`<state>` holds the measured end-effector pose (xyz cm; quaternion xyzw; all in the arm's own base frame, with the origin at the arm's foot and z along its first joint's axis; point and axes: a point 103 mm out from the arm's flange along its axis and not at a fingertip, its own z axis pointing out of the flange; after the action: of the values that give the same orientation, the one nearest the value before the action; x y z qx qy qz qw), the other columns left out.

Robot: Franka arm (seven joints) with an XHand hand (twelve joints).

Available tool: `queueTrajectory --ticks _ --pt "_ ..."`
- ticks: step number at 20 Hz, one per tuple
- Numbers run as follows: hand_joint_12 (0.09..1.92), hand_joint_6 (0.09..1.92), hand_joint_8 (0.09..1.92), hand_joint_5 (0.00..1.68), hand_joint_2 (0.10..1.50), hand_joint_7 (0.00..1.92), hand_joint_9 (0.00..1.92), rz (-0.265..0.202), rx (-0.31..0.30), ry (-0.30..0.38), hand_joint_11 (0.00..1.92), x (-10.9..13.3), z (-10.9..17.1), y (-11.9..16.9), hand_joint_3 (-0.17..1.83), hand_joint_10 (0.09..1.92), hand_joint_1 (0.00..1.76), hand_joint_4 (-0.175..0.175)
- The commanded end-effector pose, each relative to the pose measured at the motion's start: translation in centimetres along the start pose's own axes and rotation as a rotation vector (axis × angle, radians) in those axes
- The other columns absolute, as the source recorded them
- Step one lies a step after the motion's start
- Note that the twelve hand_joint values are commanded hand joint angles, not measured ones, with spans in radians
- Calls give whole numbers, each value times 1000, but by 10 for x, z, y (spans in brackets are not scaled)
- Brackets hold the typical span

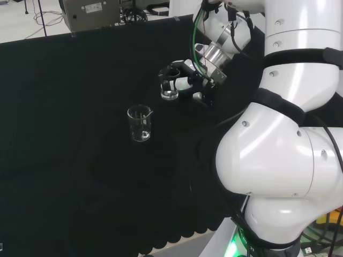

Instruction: Pick up the beaker on the right.

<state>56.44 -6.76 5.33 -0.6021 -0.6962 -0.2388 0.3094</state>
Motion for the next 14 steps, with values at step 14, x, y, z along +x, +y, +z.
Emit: queueTrajectory --ticks 14 --pt "910 828 114 1115 1063 1539 1493 -47 -82 -238 1233 24 -75 -22 -175 896 1300 -90"
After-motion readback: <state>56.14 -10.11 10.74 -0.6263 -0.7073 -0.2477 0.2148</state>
